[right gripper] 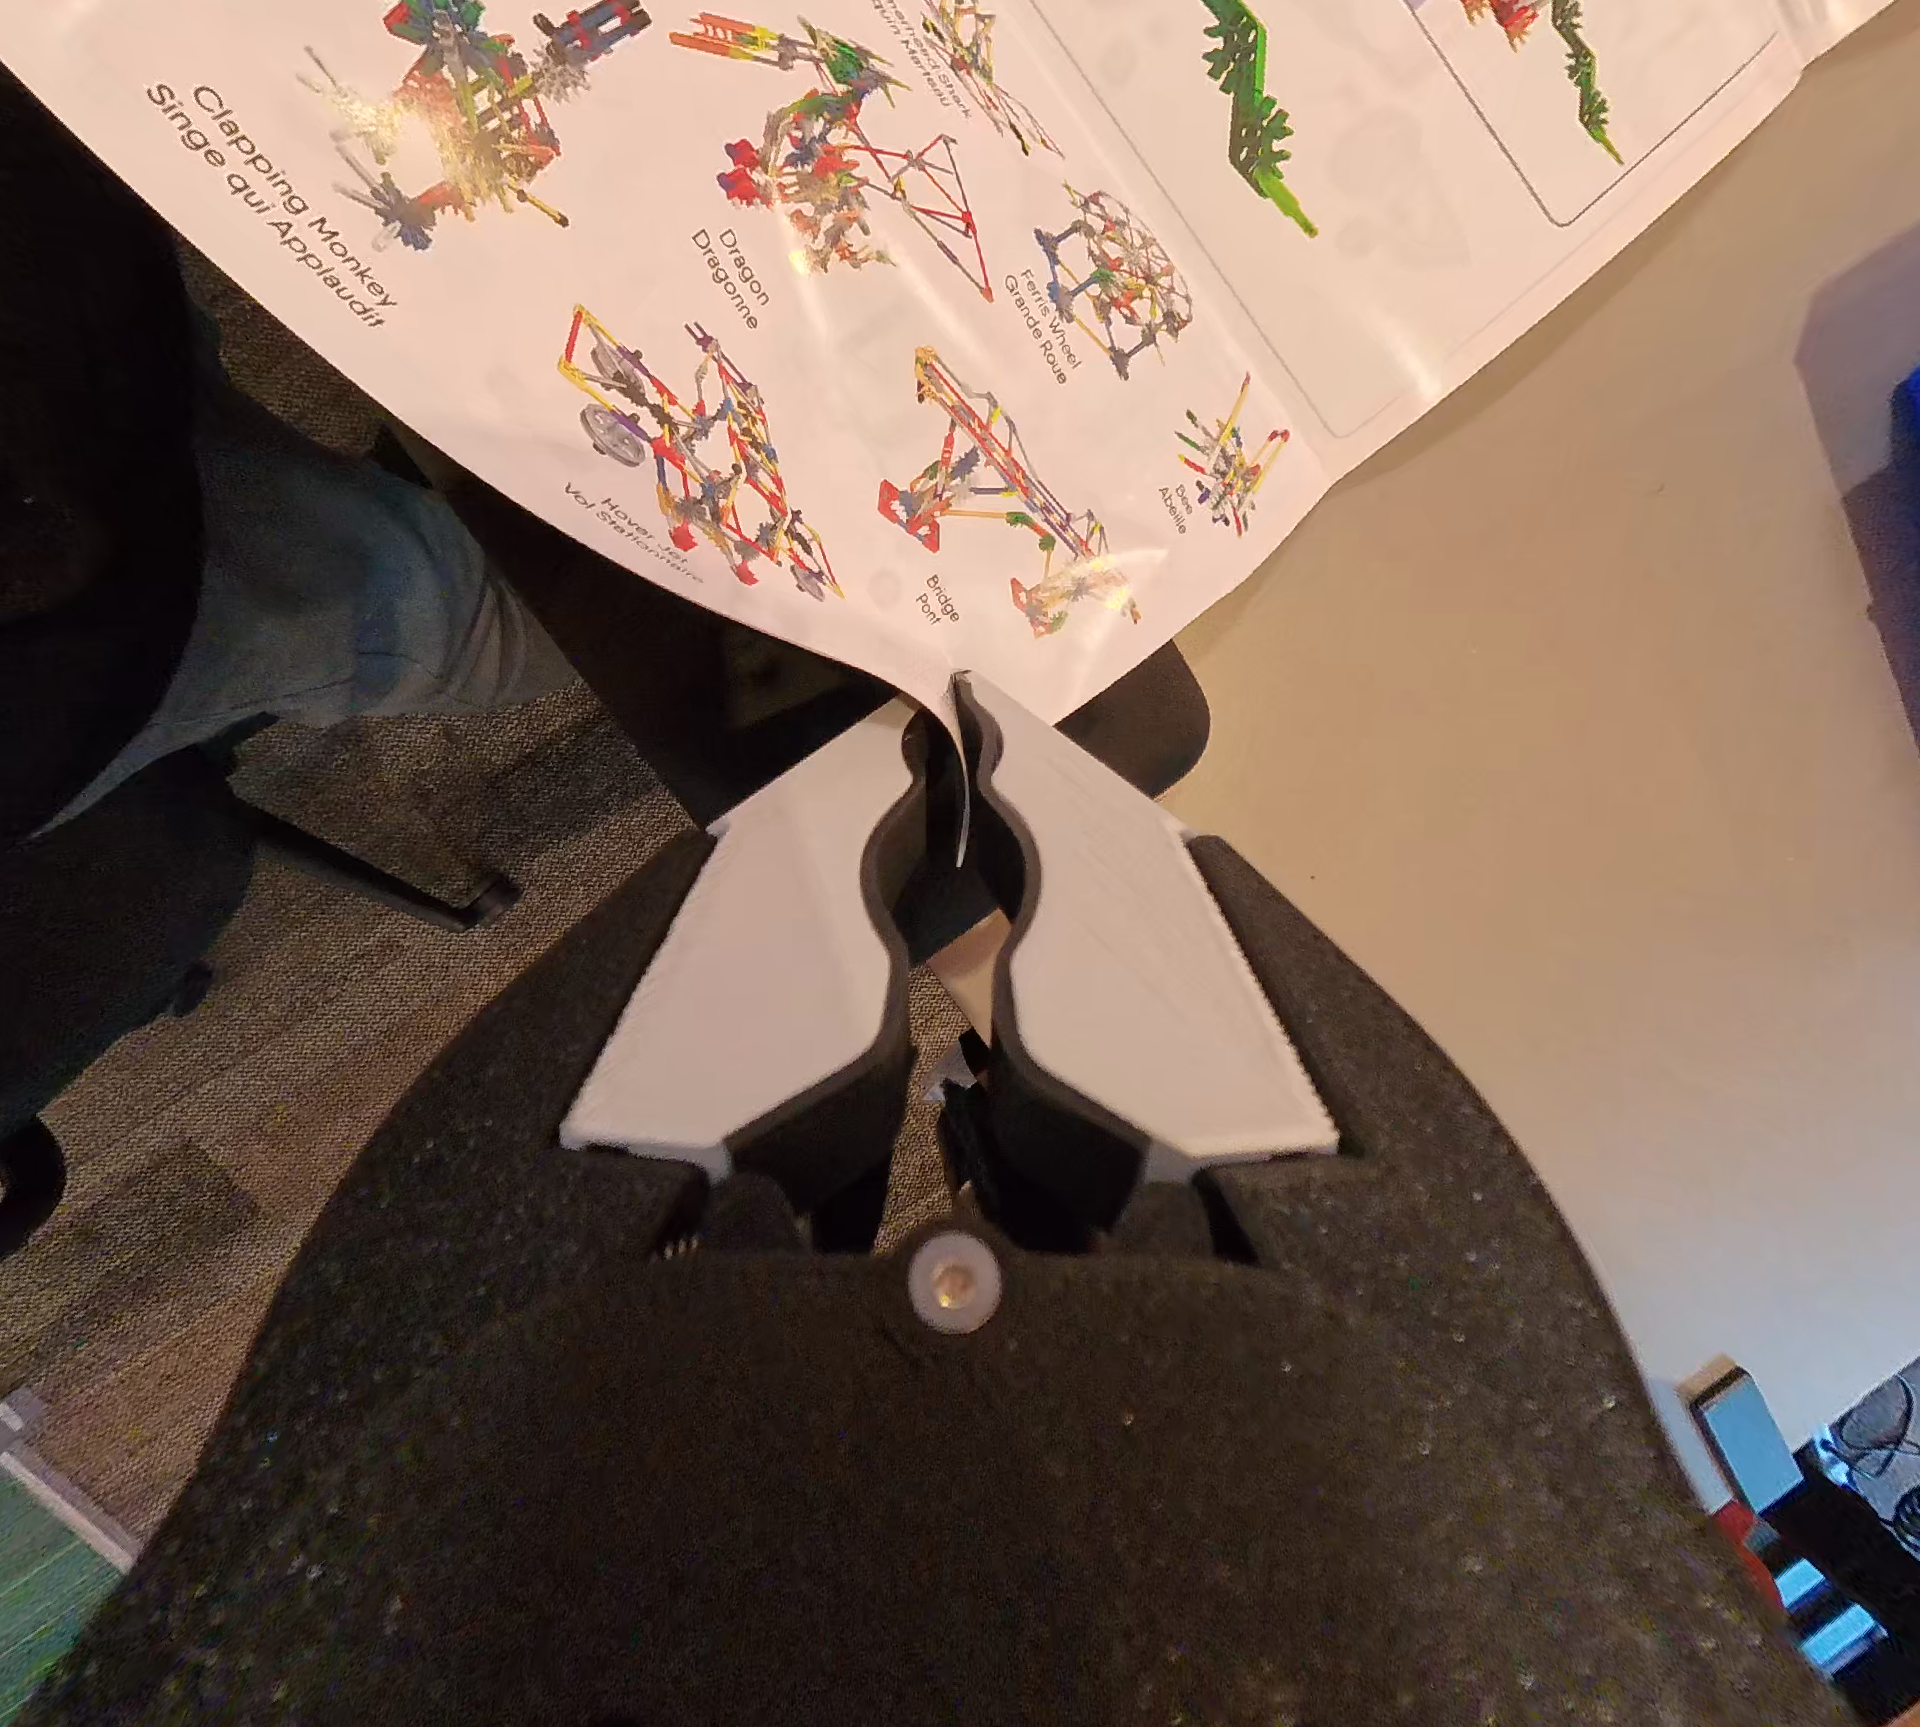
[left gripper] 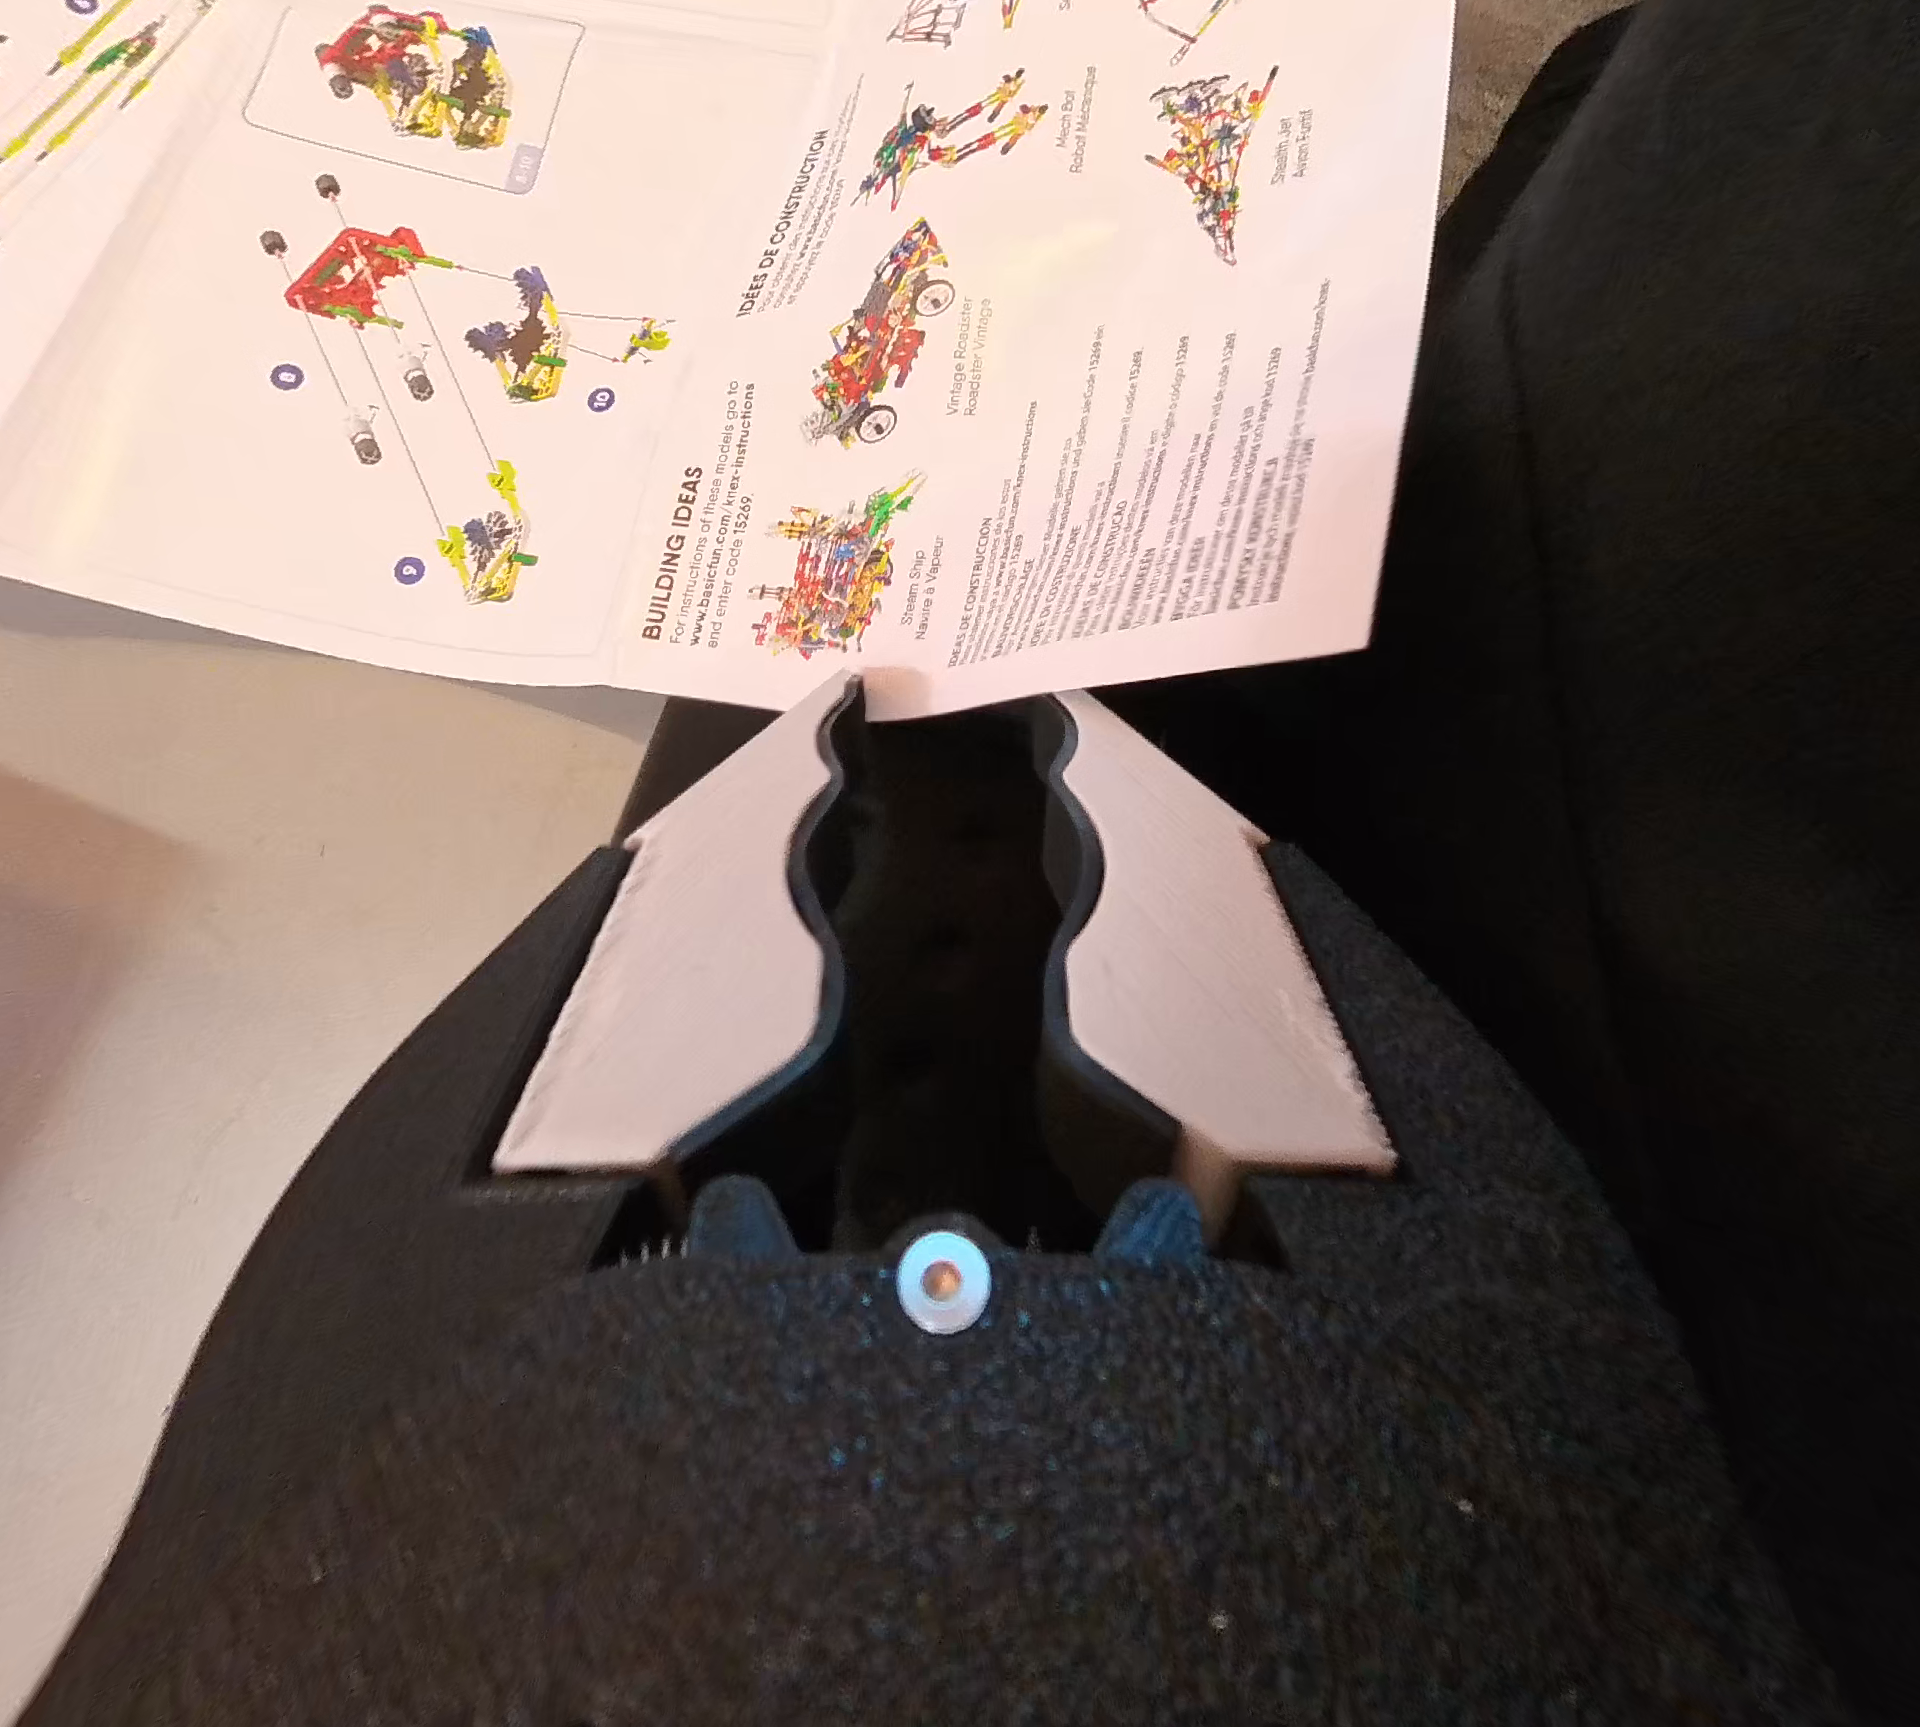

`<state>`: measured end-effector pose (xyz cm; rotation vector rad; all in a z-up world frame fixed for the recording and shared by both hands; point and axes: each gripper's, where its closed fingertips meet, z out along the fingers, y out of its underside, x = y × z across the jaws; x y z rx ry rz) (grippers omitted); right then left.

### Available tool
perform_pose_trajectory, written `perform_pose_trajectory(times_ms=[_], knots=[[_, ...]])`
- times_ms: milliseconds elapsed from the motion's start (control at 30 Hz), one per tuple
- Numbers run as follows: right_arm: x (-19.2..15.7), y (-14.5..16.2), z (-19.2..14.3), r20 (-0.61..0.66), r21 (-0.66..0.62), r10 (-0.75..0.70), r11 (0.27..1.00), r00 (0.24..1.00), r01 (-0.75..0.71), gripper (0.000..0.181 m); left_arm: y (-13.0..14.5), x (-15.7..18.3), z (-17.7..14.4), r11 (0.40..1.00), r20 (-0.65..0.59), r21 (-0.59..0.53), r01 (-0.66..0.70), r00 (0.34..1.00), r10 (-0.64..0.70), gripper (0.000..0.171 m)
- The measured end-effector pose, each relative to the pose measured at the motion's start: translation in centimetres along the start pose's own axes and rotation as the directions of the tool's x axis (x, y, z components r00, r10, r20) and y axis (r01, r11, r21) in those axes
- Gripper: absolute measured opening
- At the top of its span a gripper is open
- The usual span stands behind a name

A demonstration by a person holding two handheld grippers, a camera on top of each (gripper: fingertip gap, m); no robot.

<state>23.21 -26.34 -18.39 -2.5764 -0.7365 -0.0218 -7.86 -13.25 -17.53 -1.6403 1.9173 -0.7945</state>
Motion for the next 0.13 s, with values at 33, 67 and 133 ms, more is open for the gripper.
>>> perform_pose_trajectory(times_ms=[33,67,133], knots=[[-0.01,0.00,0.00,0.001,0.000,0.001,1.000,1.000,-0.001,0.000,0.03,-0.13,-0.03,1.000,0.008,0.001,0.003,1.000,-0.003,0.031],[-0.02,0.00,0.01,0.001,0.000,0.003,1.000,1.000,-0.003,0.000,0.05,-0.26,-0.05,1.000,0.015,0.002,0.006,1.000,-0.007,0.033],[-0.04,0.02,0.03,0.002,0.001,0.006,1.000,1.000,-0.006,0.000,0.14,-0.44,-0.11,1.000,0.023,0.002,0.013,1.000,-0.013,0.035]])
